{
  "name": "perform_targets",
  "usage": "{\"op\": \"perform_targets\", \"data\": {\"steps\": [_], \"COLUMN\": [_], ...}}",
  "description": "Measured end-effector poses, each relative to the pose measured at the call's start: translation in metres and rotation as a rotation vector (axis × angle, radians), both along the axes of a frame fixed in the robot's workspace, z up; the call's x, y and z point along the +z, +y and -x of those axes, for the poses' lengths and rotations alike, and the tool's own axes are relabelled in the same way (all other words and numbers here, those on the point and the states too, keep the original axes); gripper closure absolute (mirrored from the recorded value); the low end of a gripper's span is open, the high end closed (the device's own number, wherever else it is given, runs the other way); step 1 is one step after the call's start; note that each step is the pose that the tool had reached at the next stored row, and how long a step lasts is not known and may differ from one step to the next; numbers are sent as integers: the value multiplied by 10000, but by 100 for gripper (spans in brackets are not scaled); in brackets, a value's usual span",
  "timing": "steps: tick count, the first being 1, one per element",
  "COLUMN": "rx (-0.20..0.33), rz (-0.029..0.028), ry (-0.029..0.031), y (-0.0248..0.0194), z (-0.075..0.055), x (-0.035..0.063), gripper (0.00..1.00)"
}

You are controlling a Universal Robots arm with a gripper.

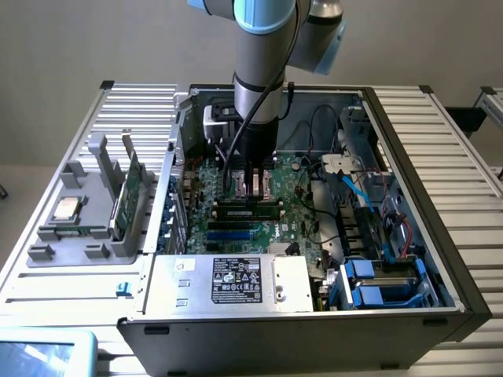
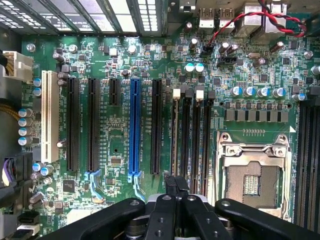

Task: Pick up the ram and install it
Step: 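Press down the ram until it locks into place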

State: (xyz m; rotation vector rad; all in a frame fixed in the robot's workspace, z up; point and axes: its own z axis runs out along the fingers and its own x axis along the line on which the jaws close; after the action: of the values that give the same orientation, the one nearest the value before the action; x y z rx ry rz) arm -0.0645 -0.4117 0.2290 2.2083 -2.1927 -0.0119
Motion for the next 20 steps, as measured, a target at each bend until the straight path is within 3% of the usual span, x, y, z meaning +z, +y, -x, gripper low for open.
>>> {"op": "perform_targets", "data": {"steps": [20], "rx": [0], "rz": [1], "ry": [0], "y": [-1], "z": [0], "x": [0], "gripper": [91]}}
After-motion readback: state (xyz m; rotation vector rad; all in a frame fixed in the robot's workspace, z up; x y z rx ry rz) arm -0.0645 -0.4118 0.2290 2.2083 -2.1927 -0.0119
